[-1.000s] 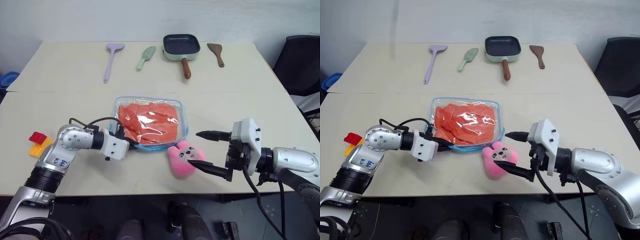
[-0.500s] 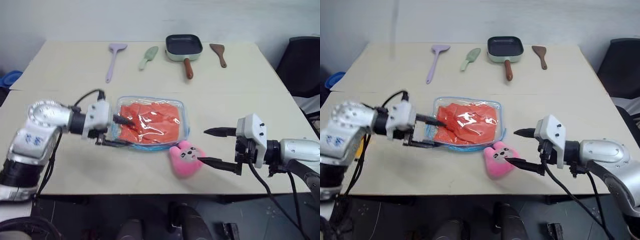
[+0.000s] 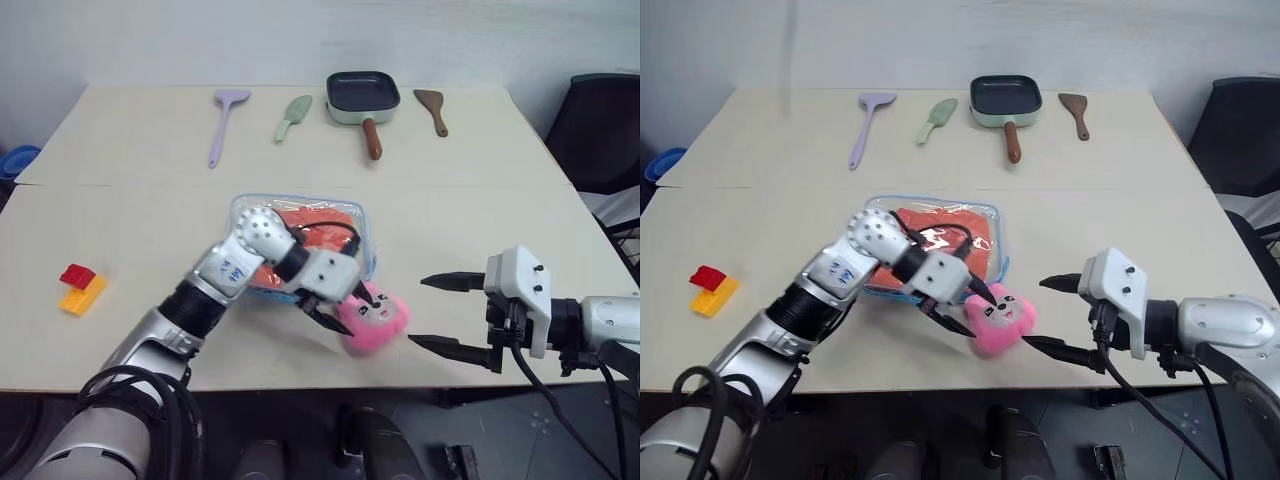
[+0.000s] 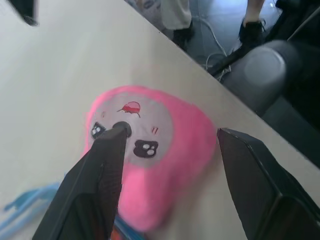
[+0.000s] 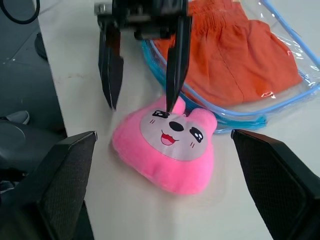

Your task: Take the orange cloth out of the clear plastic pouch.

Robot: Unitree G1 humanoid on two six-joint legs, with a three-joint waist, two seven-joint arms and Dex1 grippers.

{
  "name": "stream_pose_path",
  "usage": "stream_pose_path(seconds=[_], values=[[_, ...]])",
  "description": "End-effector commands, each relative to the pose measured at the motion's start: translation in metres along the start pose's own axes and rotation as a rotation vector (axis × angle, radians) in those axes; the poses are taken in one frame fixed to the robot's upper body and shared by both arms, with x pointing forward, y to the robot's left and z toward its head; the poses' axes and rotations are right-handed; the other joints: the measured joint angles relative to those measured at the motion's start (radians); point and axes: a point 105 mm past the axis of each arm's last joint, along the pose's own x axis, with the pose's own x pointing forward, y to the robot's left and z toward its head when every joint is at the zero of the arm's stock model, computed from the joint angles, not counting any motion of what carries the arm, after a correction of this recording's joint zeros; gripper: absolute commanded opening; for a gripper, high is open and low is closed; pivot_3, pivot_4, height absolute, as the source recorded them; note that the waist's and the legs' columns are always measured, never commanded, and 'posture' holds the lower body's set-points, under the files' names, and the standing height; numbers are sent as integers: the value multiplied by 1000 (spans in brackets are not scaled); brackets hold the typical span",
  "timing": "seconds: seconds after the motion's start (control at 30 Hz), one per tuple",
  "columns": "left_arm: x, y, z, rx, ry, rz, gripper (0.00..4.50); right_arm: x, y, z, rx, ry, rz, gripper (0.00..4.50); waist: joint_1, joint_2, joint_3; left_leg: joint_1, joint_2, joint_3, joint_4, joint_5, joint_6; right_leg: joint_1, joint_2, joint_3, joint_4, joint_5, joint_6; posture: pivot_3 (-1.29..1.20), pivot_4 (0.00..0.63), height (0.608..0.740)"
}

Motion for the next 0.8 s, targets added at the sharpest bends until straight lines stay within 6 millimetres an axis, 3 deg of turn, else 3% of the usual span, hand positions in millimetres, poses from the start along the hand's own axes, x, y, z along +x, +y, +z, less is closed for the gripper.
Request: stream_pose_path(seconds=[0.03,0.17,0.2,0.33,0.53,0.67,0.8], values=[[9,6,-7,138,67,42,3040,-3,4,10,-17,-35,-32,4500,1,0,0,0,0,0,0,0,0,0,0,0,-2,0,0,0,150,740],[14,6,-22,196,128,47,3040,-2,6,10,-8,-38,-42,4500,3,0,0,0,1,-1,0,0,1,0,-1,0,-2,0,0,0,150,740],[14,8,-21,176,108,60,2860,-1,6,10,-8,-37,-42,4500,3,0,0,0,1,-1,0,0,1,0,-1,0,-2,0,0,0,150,740],[13,4,-13,141,46,51,1775,0,2,8,-23,-27,-41,4500,3,0,0,0,1,-1,0,0,2,0,-2,-1,-3,0,1,0,150,740],[0,-13,-5,85,1,12,18,11,-34,-7,-169,76,-105,4500,-3,0,0,0,1,-1,0,0,2,0,-1,0,-3,0,0,0,150,740],[-11,-18,-1,22,-12,18,18,34,-57,-17,-332,121,-95,4500,-7,0,0,0,0,-1,-1,0,2,0,0,0,-3,0,0,0,150,740],[-20,-19,-2,-4,14,42,18,61,-67,-18,-448,113,-34,4500,-5,1,0,-1,0,-1,0,0,2,0,1,-1,-3,0,0,0,150,740]])
